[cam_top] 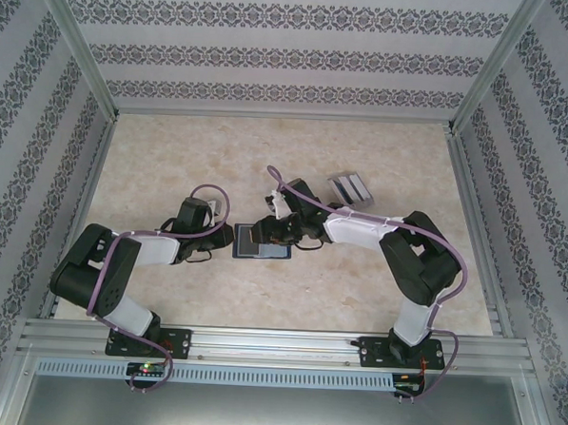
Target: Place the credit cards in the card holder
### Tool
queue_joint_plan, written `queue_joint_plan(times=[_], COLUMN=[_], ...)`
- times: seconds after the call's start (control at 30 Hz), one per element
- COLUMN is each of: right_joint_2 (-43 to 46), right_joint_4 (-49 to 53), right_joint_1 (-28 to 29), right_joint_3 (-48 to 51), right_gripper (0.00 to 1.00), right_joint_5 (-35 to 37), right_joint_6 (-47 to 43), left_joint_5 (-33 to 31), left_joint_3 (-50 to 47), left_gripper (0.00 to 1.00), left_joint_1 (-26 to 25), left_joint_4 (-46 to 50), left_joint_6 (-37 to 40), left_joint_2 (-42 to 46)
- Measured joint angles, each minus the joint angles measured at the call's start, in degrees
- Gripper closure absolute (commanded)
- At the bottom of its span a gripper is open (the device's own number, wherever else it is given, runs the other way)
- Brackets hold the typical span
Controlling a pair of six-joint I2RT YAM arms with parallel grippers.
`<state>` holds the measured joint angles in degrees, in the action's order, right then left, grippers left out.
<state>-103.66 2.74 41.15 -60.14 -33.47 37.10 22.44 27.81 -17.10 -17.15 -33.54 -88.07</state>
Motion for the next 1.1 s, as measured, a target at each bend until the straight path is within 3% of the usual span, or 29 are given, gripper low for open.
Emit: queue_joint_plan(times=[0.13, 0.37, 0.53, 1.1], right_joint_2=[0.5, 6.5, 9.0, 4.5], right_joint_4=[0.3, 4.5, 5.4, 2.6], right_joint_1=[0.0, 0.0, 0.0, 1.1], right_joint_3=[0.6, 3.6, 6.8, 8.8], right_gripper=[0.53, 0.50, 0.38, 0.47], right_joint_5=[0.9, 11.5, 15.6, 16.0], right_joint_6=[-0.1, -2.8, -2.9, -2.6], left_joint_5=[0.2, 0.7, 1.1, 1.7], left_joint_3=[0.3, 0.5, 0.7, 1.4], left_gripper=[0.88, 0.88, 0.88, 0.91], left_joint_1=[0.1, 0.3, 0.3, 0.3], left_joint_4=[0.0, 0.1, 0.0, 0.0], left_joint_6=[-0.2, -0.2, -0.4, -0.5], left_joint_2=[-0.3, -0.5, -0.8, -1.7])
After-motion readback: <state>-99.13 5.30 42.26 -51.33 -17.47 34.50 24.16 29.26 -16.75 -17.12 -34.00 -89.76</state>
